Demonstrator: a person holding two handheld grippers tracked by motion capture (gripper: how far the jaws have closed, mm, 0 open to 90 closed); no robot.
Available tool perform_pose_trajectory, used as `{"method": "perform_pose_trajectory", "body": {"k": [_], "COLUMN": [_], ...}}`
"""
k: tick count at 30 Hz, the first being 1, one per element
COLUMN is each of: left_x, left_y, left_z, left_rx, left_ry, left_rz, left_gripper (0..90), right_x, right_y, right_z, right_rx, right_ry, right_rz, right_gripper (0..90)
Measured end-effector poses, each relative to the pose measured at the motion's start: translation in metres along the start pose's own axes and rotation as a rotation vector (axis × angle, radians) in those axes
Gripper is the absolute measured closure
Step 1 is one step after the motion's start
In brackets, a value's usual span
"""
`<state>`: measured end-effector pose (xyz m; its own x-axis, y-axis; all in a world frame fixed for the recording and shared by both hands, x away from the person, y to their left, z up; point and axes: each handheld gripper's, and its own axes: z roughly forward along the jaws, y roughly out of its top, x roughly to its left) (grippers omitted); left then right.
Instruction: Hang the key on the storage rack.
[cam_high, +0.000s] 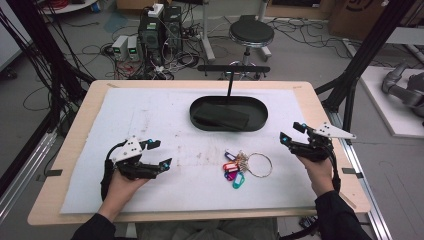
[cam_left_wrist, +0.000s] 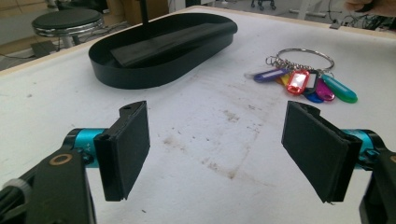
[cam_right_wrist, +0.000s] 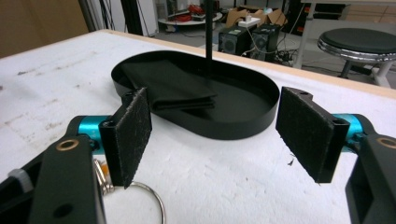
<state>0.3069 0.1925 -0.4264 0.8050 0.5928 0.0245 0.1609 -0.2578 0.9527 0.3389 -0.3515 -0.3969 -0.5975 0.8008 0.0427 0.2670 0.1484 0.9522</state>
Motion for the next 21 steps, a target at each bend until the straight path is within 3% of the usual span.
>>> {"method": "perform_pose_trajectory", "body": {"k": [4, 7, 10, 13, 17, 21], "left_x": [0.002, 0.003, 0.003, 0.004, 0.003, 0.002], "left_y": [0.003, 0.005, 0.007, 0.009, 0.012, 0.014], "left_z": [-0.002, -0.003, -0.003, -0.002, 0.0, 0.004], "left_rx": [-0.007, -0.006, -0.009, -0.012, -0.018, -0.011], "left_ry": [0.018, 0.036, 0.044, 0.048, 0.046, 0.04], "left_rz": [0.006, 0.017, 0.026, 0.031, 0.035, 0.041], "left_gripper": [23.5, 23.5, 23.5, 23.5, 23.5, 23.5], "right_x": [0.0, -0.001, -0.001, 0.0, 0.004, 0.009], "right_y": [-0.013, -0.021, -0.023, -0.025, -0.03, -0.032], "right_z": [-0.005, -0.01, -0.014, -0.012, -0.007, 0.002], "right_rx": [-0.011, -0.047, -0.044, 0.033, 0.138, 0.201], "right_ry": [0.006, 0.005, 0.009, -0.004, 0.001, 0.023], "right_rz": [-0.016, -0.026, -0.015, 0.011, 0.001, 0.028], "right_gripper": [40.1, 42.6, 43.0, 37.5, 40.6, 43.3]}}
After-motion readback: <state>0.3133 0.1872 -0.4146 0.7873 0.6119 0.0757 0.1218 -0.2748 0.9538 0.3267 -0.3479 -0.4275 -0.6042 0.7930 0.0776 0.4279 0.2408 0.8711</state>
